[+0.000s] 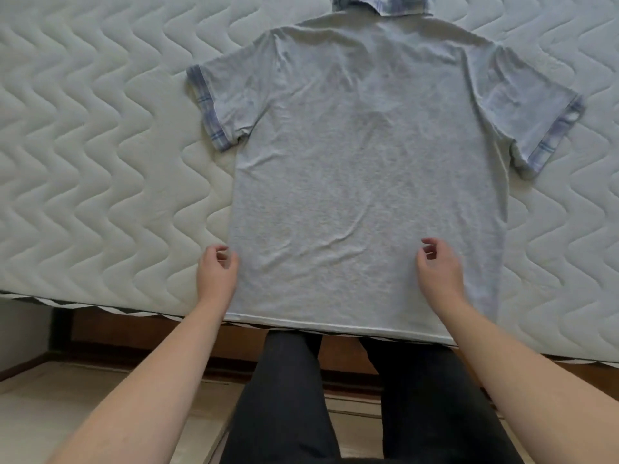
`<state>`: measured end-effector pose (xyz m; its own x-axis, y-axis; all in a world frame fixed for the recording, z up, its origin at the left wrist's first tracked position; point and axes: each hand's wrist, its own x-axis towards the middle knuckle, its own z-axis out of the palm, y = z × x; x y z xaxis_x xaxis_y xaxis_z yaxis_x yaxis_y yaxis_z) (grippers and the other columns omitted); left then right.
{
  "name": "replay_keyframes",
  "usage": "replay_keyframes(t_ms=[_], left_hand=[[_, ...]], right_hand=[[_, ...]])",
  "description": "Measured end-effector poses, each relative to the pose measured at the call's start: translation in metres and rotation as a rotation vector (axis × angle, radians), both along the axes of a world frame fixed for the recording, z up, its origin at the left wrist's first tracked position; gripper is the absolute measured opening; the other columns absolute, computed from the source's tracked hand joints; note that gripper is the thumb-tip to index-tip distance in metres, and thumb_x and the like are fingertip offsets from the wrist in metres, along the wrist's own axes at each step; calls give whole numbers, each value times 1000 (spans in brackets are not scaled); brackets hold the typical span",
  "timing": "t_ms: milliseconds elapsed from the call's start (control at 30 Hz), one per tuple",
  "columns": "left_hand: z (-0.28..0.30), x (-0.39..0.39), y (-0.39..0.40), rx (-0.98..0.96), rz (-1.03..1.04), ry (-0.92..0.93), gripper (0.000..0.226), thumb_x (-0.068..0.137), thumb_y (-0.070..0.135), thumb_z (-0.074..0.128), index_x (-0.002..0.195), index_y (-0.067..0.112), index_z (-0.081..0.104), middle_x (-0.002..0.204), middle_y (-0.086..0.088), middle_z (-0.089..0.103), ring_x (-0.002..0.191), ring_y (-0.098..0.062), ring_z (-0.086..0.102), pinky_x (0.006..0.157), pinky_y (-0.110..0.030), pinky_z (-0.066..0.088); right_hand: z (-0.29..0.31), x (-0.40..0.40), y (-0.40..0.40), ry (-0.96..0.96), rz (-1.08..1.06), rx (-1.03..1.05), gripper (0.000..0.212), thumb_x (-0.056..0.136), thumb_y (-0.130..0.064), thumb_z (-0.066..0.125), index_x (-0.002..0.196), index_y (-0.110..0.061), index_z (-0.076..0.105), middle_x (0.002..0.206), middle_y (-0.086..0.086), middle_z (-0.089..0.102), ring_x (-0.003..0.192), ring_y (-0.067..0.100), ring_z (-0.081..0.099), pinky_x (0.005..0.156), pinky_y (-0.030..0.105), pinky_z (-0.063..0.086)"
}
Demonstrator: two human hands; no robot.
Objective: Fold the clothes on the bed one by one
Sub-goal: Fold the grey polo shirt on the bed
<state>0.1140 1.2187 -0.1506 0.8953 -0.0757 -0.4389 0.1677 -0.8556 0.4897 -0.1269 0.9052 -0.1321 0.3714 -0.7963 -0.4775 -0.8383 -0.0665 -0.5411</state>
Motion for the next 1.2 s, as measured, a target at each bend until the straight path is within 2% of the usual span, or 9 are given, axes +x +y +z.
replay_keyframes(t_ms=[167,300,433,633,733,833,967,1100,1200], left_hand=[[0,56,-47,-88,23,-76,26,92,20,59,116,10,59,103,-10,64,89,-22,59,78,-28,42],[1,102,-75,-167,126,-53,31,94,24,57,122,10,56,110,-9,65,95,-20,60,83,-28,45],[-6,147,-100,-240,233,2,41,95,27,57,132,10,50,128,-9,60,112,-22,59,97,-31,43],[-19,209,-136,-356,389,59,60,94,32,62,145,13,37,146,-6,47,124,-17,52,97,-23,38],[-22,235,-154,-486,494,116,55,92,24,67,139,7,43,134,-9,57,105,-14,58,84,-24,49],[-23,254,-167,-626,585,306,49,89,23,72,131,7,53,122,-9,65,101,-23,66,82,-39,58],[-8,262,-181,-794,590,410,33,88,13,72,119,11,62,98,-4,71,73,-15,69,67,-30,56],[21,256,-203,-773,414,284,16,88,8,66,103,14,65,88,-4,67,71,-17,63,61,-28,51],[46,242,-228,-657,71,71,12,85,10,65,81,21,64,62,16,60,59,-3,55,61,-22,46]], right_hand=[[-3,117,10,-148,76,219,38,98,-19,52,135,-15,52,116,4,62,92,16,58,83,26,44],[-1,192,14,-201,167,334,44,101,-22,49,144,-17,43,134,0,55,105,12,54,91,27,43],[0,253,11,-249,176,420,48,103,-25,46,149,-19,37,145,-1,48,122,12,49,103,27,38],[-8,322,-2,-345,126,517,49,104,-25,41,152,-26,30,151,-10,40,137,6,37,100,21,29],[-14,353,-14,-387,75,554,51,104,-22,39,153,-25,27,152,-10,38,138,7,35,103,21,28],[-21,384,-27,-417,40,595,51,103,-23,39,153,-25,28,151,-10,39,137,11,37,114,29,29],[-25,418,-40,-419,26,672,53,101,-28,38,153,-24,29,152,-6,39,137,12,39,118,38,28],[-21,432,-51,-482,-128,801,47,102,-29,39,147,-18,38,142,1,53,116,10,57,98,29,44],[-13,430,-71,-539,-250,909,46,104,-36,30,146,-19,40,134,8,58,120,21,58,101,36,44]])
